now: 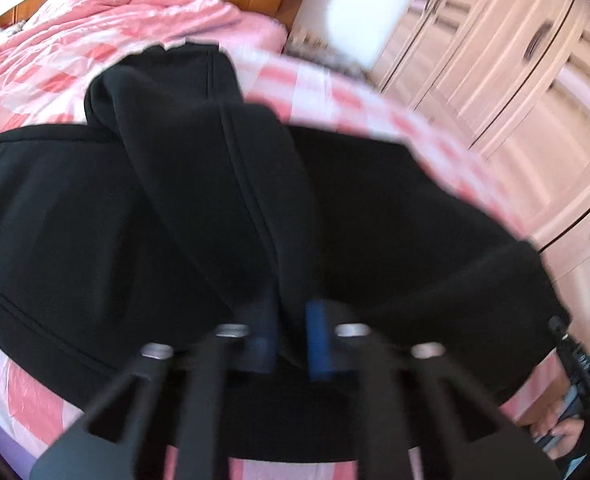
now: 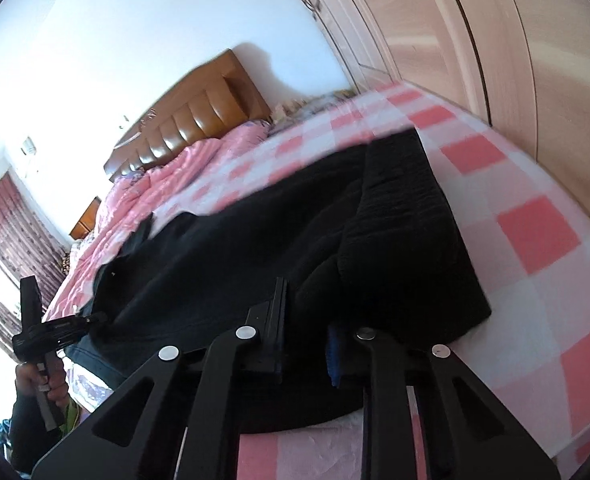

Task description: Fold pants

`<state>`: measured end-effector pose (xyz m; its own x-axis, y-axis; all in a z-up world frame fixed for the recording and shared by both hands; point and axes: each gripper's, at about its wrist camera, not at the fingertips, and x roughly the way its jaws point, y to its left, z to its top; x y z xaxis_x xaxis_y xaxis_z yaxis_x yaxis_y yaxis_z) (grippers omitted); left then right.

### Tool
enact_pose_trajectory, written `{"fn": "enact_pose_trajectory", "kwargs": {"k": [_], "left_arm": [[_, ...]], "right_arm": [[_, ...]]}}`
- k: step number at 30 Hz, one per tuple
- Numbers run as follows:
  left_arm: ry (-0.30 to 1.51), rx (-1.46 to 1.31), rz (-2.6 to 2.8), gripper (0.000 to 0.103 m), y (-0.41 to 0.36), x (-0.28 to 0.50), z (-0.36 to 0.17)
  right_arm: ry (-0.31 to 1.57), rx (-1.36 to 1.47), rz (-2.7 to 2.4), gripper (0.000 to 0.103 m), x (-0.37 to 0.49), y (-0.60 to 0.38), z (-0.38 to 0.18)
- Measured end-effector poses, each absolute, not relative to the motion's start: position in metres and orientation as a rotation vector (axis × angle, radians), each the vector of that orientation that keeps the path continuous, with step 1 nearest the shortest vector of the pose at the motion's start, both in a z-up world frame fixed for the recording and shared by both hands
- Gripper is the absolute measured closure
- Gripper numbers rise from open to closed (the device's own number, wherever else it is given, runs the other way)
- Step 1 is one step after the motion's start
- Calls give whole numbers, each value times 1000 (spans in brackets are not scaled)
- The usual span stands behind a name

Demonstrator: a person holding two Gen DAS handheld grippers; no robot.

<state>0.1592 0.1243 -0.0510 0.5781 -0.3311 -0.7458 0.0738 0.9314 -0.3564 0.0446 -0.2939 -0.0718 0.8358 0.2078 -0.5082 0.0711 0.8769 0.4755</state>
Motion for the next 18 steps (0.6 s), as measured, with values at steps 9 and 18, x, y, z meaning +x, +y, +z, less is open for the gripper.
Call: {"fn": "enact_pose_trajectory", "kwargs": {"k": [9, 18], "left_arm": [[759, -190, -213, 94, 136, 91, -45], [728, -95, -161, 94, 127, 81, -59]], "right_arm": [[628, 472, 85, 81, 27, -298, -86], [614, 498, 105, 82, 19, -298, -84]]}}
